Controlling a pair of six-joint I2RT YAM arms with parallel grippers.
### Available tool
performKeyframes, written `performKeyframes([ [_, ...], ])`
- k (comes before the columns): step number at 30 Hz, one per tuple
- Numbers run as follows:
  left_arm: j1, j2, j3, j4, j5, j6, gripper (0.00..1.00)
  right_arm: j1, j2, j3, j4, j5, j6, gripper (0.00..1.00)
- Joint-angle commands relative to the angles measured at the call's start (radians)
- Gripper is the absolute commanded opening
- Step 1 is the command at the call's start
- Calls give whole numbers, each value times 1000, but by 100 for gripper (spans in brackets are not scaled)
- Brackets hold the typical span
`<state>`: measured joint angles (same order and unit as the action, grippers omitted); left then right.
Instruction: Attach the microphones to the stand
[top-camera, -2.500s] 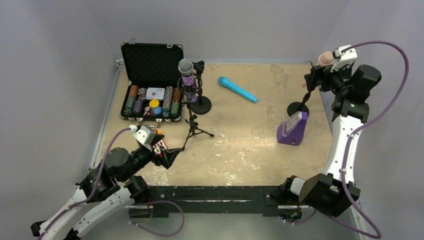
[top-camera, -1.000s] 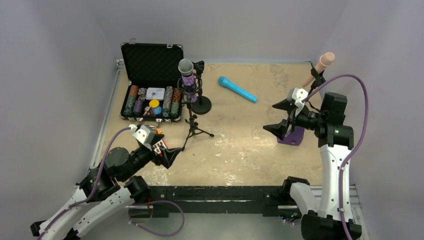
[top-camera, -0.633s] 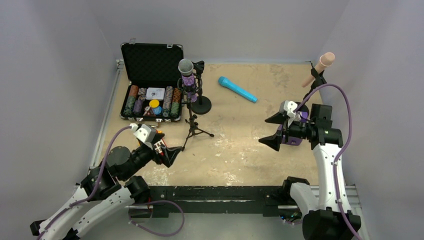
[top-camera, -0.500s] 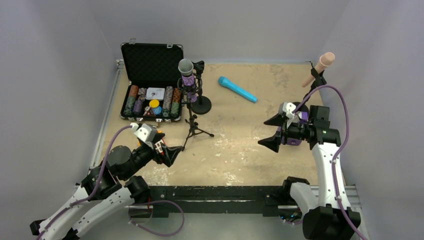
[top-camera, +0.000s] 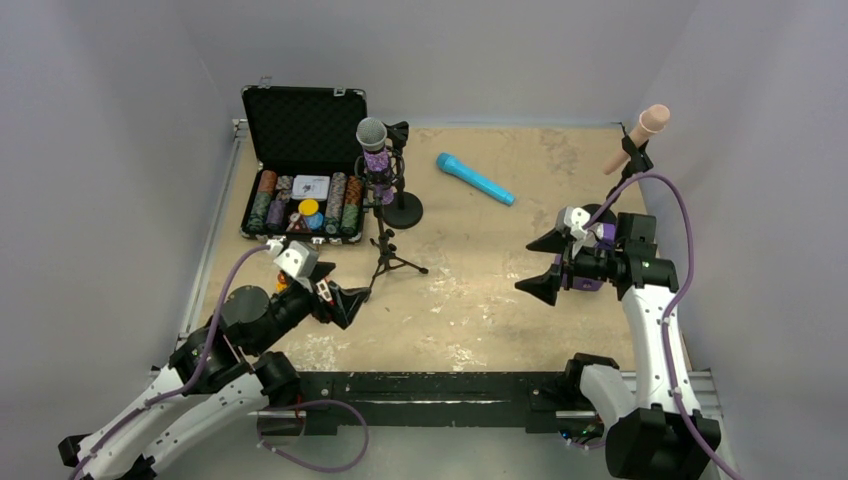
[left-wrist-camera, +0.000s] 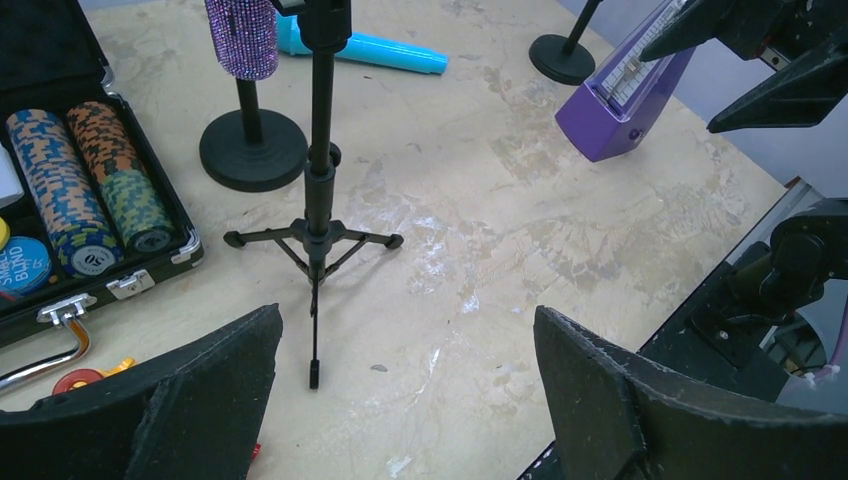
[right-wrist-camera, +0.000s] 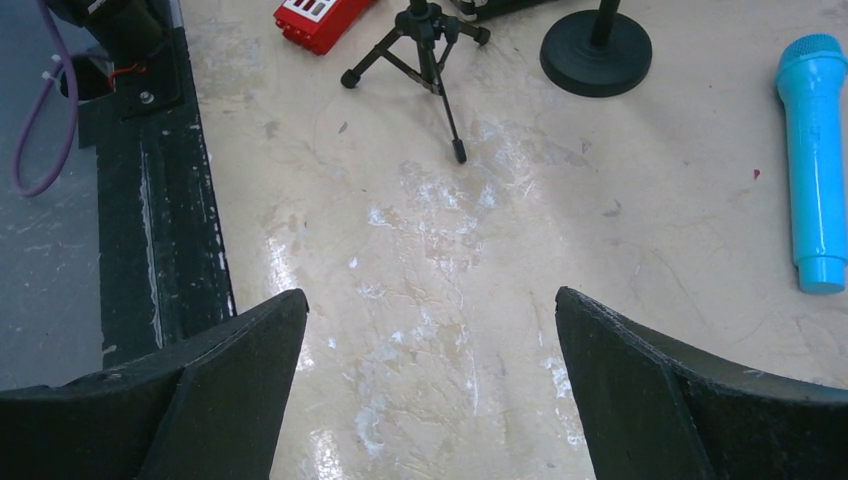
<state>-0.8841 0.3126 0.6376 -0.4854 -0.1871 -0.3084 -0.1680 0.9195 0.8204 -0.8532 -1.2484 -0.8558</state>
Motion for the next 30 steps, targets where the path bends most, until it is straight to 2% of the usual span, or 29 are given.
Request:
performKeyframes([
  [1,2,22,-2,54,-3,-12,99,5,-19,-8,23,-19,-15,99],
  [30,2,57,-33,80,2,-1,100,6,-16,-16,21,-22,-23,99],
])
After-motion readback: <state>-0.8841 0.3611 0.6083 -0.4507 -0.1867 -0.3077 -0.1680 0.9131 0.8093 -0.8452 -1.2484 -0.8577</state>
